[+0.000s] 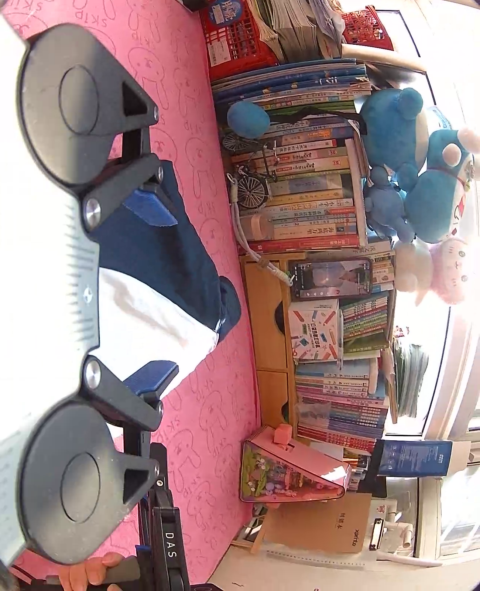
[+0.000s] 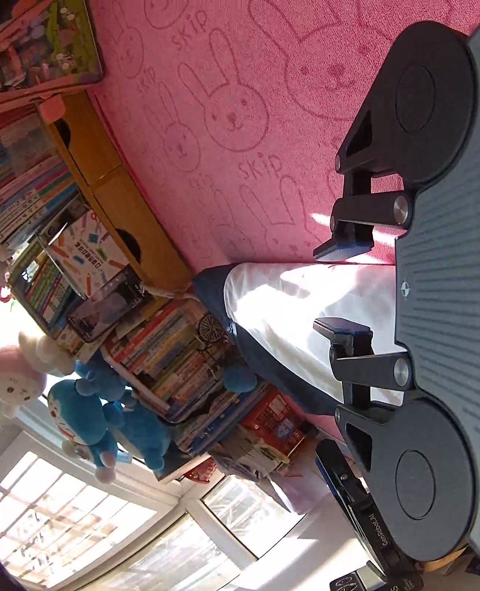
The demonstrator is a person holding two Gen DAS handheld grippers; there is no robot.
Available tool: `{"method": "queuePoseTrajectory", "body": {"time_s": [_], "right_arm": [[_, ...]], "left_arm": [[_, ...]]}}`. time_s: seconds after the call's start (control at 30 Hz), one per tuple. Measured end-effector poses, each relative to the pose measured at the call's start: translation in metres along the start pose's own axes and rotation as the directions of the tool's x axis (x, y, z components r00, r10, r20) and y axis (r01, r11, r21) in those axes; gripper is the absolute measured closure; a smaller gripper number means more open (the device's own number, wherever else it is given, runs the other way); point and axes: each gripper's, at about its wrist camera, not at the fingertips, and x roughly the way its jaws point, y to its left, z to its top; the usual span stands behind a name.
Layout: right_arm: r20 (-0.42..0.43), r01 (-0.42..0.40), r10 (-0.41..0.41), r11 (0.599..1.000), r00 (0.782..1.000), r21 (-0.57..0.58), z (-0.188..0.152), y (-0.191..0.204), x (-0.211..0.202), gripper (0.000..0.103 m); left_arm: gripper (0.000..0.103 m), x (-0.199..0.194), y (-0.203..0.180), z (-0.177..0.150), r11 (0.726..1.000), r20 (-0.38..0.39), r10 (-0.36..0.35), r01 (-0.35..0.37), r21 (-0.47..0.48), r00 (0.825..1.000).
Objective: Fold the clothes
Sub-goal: 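Tuck the folded jacket edge with the right gripper and open it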
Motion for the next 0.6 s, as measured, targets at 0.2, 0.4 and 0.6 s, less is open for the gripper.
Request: {"method": "queuePoseTrajectory", "body": {"time_s": [0.2,0.4,0.6], "right_arm": [[-0.109,0.027,-0.024,0.999,0.994,0.03,0.01,-0.006,0.018,0.045],[-0.202,0.055,-0.054,0.999,0.978,-0.001,0.036,-0.008,0.072,0.023],[-0.198,0.018,-0.03,0.998,0.98,-0.066,0.064,0.002,0.144,0.029]], "left_arm": [[0.018,0.061,-0.029,-0.026,0.988,-0.074,0.128,-0.121,0.096,0.989],[0.006,0.074,-0.018,-0.056,0.988,-0.081,0.143,-0.139,0.061,0.986],[0.006,0.077,-0.004,-0.054,0.996,-0.115,0.078,-0.081,-0.02,0.99]]}}
